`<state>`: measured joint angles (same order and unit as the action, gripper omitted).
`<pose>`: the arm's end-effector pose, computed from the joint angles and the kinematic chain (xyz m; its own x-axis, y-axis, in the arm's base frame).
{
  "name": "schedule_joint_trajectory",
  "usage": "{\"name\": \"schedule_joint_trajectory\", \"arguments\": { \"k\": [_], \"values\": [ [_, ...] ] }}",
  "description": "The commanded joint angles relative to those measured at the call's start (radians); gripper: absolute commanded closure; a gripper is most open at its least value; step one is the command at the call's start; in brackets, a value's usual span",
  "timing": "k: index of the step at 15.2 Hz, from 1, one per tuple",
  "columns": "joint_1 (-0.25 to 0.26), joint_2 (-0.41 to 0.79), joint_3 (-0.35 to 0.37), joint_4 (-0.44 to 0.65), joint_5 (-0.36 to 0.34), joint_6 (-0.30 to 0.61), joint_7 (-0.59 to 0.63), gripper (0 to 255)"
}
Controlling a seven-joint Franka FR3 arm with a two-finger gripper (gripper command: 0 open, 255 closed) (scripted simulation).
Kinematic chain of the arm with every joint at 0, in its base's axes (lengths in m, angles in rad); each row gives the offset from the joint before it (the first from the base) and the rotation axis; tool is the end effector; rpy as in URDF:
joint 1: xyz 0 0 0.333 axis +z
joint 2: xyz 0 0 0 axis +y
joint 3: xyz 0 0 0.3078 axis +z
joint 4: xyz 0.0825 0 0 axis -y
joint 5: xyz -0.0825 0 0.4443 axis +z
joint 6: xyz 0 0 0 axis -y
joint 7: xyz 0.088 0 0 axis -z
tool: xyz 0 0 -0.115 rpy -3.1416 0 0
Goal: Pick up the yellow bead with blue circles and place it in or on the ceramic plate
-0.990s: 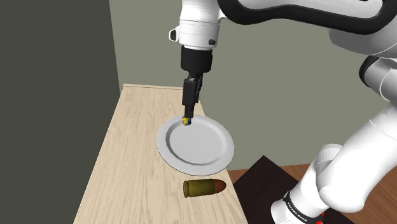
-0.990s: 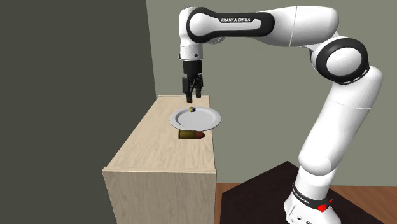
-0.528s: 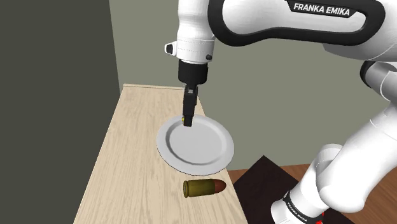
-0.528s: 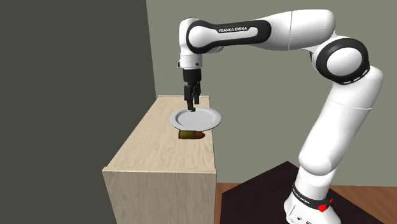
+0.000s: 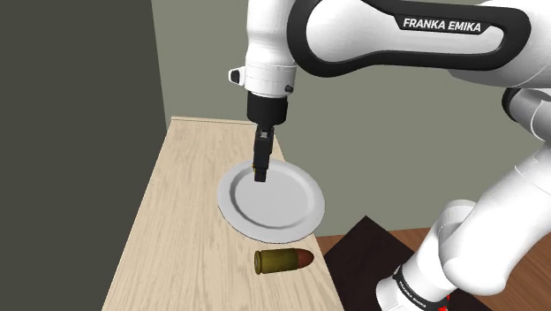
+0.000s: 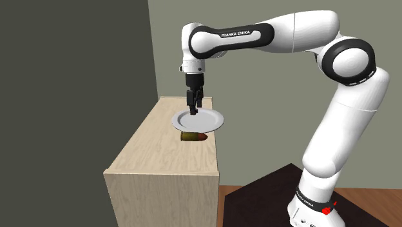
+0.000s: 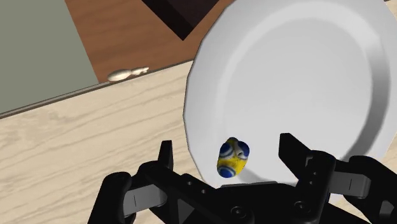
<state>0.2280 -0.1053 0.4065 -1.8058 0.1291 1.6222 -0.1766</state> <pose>0.4555 0.3624 0.5458 0.6960 0.7146 -0.0703 0.7078 -0.6993 -0.1001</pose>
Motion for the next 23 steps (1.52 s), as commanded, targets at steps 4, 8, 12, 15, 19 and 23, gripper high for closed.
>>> {"name": "schedule_joint_trajectory", "arguments": {
  "k": [4, 8, 12, 15, 19, 23],
  "values": [
    [0.000, 0.000, 0.000, 0.000, 0.000, 0.001, 0.000, 255],
    [0.000, 0.000, 0.000, -0.001, 0.000, 0.001, 0.001, 255],
    [0.000, 0.001, 0.000, 0.015, -0.001, -0.013, 0.001, 255],
    [0.000, 0.007, -0.001, 0.061, -0.003, -0.054, 0.006, 255],
    [-0.001, 0.019, 0.000, 0.127, -0.007, -0.109, 0.014, 255],
    [0.000, 0.035, 0.001, 0.199, -0.013, -0.166, 0.023, 255]
  ]
}}
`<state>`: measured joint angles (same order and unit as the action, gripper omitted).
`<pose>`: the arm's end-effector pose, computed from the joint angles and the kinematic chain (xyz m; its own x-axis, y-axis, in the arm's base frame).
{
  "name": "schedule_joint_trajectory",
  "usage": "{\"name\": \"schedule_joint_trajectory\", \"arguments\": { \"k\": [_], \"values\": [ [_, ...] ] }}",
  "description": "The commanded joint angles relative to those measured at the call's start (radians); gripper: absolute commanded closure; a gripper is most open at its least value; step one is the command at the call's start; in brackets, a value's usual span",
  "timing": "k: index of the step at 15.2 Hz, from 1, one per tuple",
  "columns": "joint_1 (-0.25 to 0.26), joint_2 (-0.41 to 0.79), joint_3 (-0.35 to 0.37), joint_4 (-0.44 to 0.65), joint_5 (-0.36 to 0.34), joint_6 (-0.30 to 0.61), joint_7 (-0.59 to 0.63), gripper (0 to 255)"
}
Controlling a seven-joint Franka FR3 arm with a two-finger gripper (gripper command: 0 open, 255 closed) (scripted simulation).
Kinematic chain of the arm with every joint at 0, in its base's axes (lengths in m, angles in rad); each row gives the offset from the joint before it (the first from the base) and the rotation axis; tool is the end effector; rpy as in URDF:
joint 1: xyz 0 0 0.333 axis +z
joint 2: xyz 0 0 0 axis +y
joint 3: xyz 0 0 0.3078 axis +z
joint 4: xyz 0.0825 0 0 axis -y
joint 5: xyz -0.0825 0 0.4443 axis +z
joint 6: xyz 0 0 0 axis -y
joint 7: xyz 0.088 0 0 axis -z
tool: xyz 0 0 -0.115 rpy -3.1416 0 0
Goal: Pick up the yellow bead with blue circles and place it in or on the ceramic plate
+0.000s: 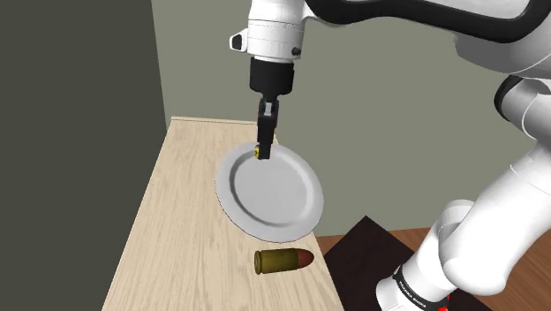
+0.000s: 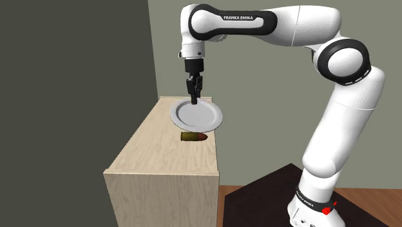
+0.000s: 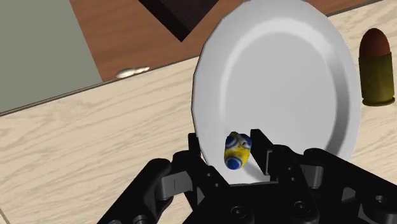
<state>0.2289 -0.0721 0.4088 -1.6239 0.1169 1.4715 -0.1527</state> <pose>0.4554 0.3646 0.6120 0.6961 0.7144 -0.0713 0.7076 -0.6995 -0.1001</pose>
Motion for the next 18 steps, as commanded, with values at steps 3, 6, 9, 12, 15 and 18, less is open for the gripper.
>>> {"name": "schedule_joint_trajectory", "arguments": {
  "k": [3, 6, 9, 12, 15, 18],
  "values": [
    [0.000, 0.017, 0.001, 0.075, -0.006, -0.058, 0.007, 255],
    [0.002, 0.033, 0.003, 0.130, -0.011, -0.098, 0.015, 255],
    [0.020, -0.041, 0.020, 0.066, 0.024, -0.097, 0.054, 255],
    [0.040, -0.104, 0.039, 0.019, 0.056, -0.102, 0.094, 255],
    [0.041, -0.122, 0.037, -0.041, 0.062, -0.059, 0.084, 255],
    [0.042, -0.137, 0.035, -0.097, 0.067, -0.018, 0.075, 255]
  ]
}}
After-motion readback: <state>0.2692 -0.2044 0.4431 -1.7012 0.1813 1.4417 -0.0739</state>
